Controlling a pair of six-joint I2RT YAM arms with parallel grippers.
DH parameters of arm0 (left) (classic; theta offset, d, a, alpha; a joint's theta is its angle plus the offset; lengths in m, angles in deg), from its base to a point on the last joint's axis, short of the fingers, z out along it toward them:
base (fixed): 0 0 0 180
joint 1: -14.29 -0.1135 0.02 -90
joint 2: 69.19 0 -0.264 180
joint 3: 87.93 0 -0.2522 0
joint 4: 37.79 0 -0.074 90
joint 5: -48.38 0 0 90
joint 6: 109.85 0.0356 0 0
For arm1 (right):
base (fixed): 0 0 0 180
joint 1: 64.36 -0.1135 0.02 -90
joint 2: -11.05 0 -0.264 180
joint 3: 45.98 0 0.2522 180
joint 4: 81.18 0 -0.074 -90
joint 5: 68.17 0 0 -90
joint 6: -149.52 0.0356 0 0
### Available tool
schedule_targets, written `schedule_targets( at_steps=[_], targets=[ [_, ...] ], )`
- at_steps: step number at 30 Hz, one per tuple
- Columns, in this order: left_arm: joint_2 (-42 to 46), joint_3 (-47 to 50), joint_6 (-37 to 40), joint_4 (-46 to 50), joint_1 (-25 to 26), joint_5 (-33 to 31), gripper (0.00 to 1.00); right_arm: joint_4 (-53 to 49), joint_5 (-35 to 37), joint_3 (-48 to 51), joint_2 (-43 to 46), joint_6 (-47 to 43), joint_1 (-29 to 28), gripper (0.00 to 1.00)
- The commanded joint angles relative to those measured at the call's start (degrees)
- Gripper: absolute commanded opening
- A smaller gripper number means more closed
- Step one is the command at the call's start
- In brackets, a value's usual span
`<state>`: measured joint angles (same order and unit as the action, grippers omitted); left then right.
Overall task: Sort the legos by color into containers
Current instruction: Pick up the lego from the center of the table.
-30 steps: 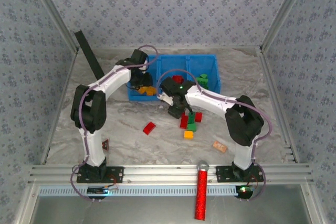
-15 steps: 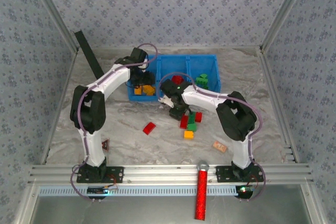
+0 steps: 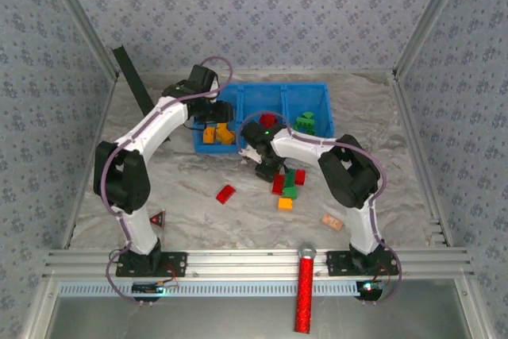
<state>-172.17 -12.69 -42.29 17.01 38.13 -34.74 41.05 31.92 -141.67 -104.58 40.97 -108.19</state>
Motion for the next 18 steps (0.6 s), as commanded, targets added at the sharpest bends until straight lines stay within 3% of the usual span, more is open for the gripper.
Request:
schedule_targets(
  at_steps=[1,8,18],
  targets=[
    [5.19,0.36,1.93,2.95,-0.37,0.78,0.61,-0.88,0.4,-1.3,-1.41,-0.59,0.15,0.57],
    [11.64,2.53,3.56,6.03,-0.46,-0.61,0.63,-1.43,-1.28,-0.66,-0.76,0.65,-0.37,0.35],
    [24.96,12.43,6.37,11.53,-0.47,-3.46,0.65,-0.73,-4.58,0.77,6.12,2.6,-0.17,0.24]
  ],
)
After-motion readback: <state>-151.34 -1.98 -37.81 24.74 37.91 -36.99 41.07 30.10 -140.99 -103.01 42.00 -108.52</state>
